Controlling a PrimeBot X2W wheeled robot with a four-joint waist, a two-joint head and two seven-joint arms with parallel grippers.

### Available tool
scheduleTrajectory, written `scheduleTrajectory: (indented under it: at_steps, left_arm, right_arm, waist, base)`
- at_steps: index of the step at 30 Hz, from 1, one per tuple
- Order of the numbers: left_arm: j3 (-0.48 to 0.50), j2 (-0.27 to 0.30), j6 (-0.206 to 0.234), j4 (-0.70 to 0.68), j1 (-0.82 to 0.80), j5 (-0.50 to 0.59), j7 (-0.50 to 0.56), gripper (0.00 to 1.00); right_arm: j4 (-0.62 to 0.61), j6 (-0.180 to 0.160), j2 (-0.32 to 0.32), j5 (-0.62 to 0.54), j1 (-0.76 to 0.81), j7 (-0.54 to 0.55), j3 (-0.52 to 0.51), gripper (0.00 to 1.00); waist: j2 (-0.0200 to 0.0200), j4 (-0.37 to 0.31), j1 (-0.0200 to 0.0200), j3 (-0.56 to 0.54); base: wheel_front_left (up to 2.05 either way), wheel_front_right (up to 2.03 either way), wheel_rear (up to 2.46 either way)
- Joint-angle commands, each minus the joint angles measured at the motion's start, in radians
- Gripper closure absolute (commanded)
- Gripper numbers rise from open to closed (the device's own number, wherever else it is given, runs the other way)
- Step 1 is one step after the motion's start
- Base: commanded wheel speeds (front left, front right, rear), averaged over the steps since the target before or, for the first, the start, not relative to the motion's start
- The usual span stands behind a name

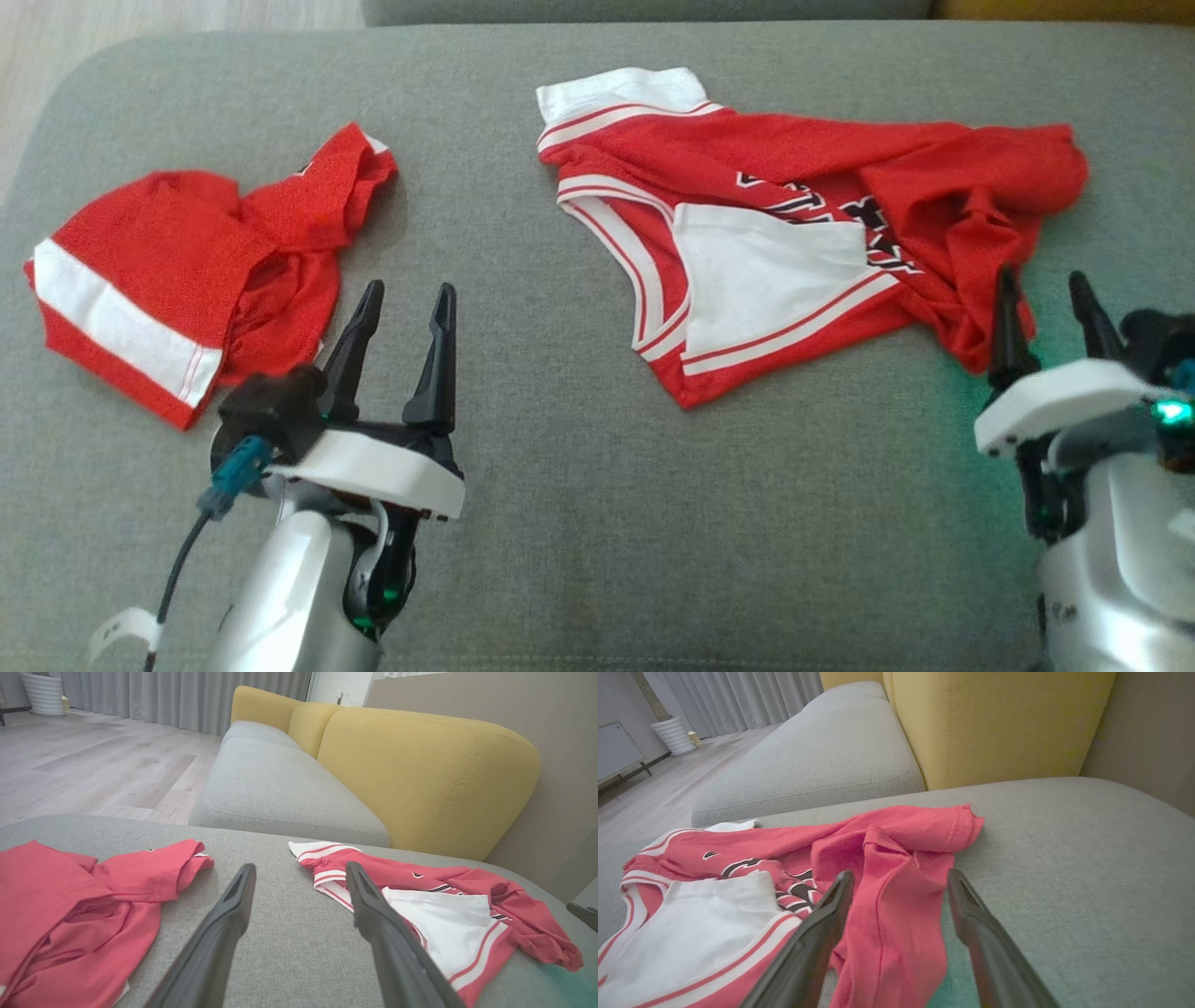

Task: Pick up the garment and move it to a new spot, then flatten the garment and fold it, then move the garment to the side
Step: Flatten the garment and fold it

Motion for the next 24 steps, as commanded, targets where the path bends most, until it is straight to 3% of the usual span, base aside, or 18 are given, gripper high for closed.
scheduleTrajectory:
  at_steps: [1, 10, 11, 12, 24]
  left_arm:
    - [0.034, 0.005, -0.008, -0.028, -0.048, 0.007, -0.008, 0.00]
    - [0.044, -0.006, -0.021, -0.020, -0.063, 0.014, -0.008, 0.00]
    - [0.045, -0.007, -0.022, -0.019, -0.064, 0.015, -0.008, 0.00]
    - [0.046, -0.007, -0.023, -0.018, -0.065, 0.016, -0.008, 0.00]
    - [0.060, -0.009, -0.026, -0.008, -0.062, 0.018, -0.008, 0.00]
  right_arm:
    - [-0.012, -0.001, -0.005, -0.010, -0.049, 0.004, 0.011, 0.00]
    - [0.168, -0.001, -0.005, 0.018, -0.201, 0.058, -0.055, 0.00]
    - [0.182, -0.001, -0.005, 0.022, -0.215, 0.058, -0.061, 0.74]
    - [0.191, -0.001, -0.005, 0.021, -0.228, 0.051, -0.066, 1.00]
    - [0.193, -0.001, -0.005, 0.038, -0.219, -0.066, -0.185, 1.00]
  waist:
    - [0.0000, 0.009, 0.0000, 0.010]
    - [0.0000, 0.031, 0.0000, 0.050]
    - [0.0000, 0.031, 0.0000, 0.053]
    - [0.0000, 0.031, 0.0000, 0.056]
    - [0.0000, -0.046, 0.0000, 0.028]
  base:
    - [0.00, 0.00, 0.00]
    - [0.00, 0.00, 0.00]
    - [0.00, 0.00, 0.00]
    - [0.00, 0.00, 0.00]
    - [0.00, 0.00, 0.00]
